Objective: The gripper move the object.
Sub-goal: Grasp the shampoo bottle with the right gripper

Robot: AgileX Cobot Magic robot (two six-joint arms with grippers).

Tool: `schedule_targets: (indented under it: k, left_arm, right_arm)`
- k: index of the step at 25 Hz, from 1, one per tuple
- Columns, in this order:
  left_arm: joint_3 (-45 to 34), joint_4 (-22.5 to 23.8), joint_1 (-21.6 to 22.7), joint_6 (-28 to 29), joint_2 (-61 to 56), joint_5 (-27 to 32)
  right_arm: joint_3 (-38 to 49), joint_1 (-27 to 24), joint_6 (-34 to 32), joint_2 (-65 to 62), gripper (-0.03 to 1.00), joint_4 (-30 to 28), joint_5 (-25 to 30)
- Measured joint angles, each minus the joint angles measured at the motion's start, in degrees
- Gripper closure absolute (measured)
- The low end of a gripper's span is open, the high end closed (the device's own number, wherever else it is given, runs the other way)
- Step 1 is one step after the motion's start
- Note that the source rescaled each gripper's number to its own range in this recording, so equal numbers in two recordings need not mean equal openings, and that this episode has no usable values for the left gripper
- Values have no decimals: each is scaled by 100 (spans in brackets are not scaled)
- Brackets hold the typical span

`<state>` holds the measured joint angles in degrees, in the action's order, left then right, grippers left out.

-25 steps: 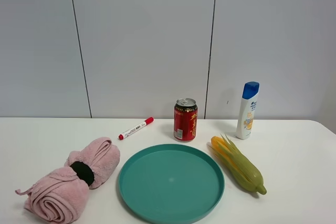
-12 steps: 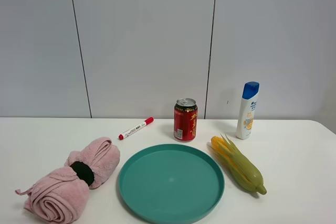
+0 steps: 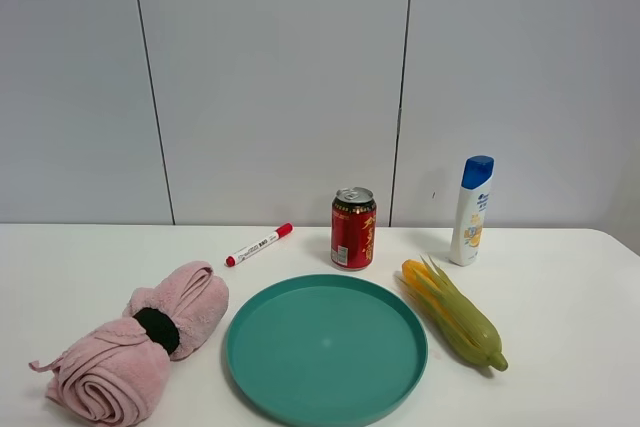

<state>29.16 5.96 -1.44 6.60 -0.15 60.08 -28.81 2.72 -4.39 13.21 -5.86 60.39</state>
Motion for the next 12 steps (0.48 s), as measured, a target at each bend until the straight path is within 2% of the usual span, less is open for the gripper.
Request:
schedule_targets:
  k: [9,12]
  left_arm:
    - [0,0,0,0,0,0]
    - [0,0,0,0,0,0]
  right_arm:
    - [0,0,-22,0,-3,-95,-6]
    - [-101,0,154,0,-3,-95,-140]
